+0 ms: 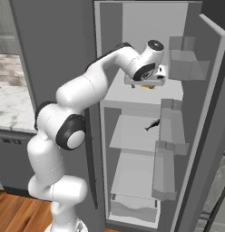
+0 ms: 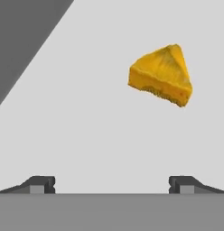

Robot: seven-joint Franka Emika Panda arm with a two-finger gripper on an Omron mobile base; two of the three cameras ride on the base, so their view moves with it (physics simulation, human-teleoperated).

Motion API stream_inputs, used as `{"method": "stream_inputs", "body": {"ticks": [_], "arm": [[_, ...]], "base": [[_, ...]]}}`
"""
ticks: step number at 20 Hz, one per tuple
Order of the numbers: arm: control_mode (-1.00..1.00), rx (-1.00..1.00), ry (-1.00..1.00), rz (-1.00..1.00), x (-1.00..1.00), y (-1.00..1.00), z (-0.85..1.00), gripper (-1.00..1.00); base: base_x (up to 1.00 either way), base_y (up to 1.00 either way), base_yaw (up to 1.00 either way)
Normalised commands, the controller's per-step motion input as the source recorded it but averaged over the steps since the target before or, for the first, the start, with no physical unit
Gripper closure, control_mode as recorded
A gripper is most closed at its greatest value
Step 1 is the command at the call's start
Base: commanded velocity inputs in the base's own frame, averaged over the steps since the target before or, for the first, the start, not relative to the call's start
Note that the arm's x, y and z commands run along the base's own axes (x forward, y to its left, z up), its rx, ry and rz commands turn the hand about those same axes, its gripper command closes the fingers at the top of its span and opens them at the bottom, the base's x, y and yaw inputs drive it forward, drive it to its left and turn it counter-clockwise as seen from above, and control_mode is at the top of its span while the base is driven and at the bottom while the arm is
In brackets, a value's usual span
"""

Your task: Pick the cheese from the fridge and the cheese grater from the cabinet and place them next to the salad bowl.

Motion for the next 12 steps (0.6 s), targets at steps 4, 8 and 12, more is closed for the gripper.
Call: {"method": "stream_inputs", "body": {"ticks": [4, 8, 12], "arm": [[-1.0, 0.0, 0.0, 0.04, 0.19, -0.16, 0.0, -1.0], [-1.0, 0.0, 0.0, 0.06, 0.15, -0.09, 0.0, -1.0], [-1.0, 0.0, 0.0, 0.07, 0.11, -0.03, 0.0, -1.0]], "base": [[0.0, 0.0, 0.0], [0.0, 0.0, 0.0], [0.0, 0.0, 0.0]]}}
